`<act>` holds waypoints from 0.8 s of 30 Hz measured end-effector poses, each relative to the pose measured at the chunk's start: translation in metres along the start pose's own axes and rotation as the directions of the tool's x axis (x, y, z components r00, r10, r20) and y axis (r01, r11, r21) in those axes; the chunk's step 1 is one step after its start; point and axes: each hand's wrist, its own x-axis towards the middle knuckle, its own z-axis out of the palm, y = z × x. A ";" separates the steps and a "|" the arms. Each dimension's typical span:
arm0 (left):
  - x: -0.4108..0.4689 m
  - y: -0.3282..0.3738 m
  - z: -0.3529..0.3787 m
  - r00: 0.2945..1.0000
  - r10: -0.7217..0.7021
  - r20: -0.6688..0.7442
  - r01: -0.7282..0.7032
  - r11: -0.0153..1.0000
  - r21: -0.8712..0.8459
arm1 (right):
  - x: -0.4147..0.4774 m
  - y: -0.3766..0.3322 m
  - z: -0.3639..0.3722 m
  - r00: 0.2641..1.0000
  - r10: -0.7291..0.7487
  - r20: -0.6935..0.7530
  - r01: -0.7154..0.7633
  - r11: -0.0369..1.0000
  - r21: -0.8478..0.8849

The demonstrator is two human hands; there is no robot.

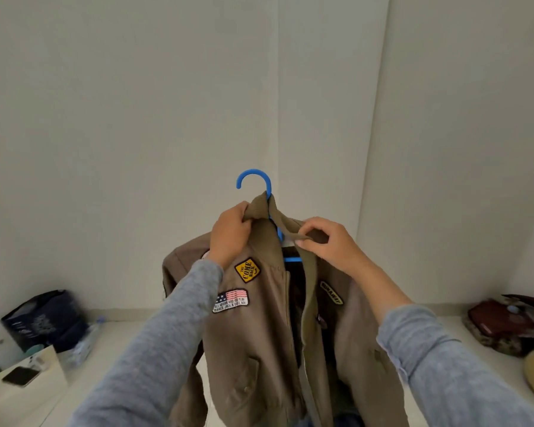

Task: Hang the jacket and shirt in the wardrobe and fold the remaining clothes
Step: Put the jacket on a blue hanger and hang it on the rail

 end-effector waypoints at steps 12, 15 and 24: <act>-0.004 -0.014 -0.021 0.990 0.040 -0.137 -0.047 0.998 -0.045 | -0.039 0.056 -0.003 0.884 0.310 -0.350 -0.307 0.949 0.065; -0.008 -0.029 -0.030 0.990 0.139 -0.028 -0.133 0.980 0.150 | -0.037 0.058 0.000 0.866 0.306 -0.395 -0.331 0.944 0.006; -0.021 -0.029 -0.042 0.988 0.142 0.066 -0.142 0.990 0.005 | 0.016 0.035 -0.017 0.816 0.397 -0.420 -0.452 0.891 -0.037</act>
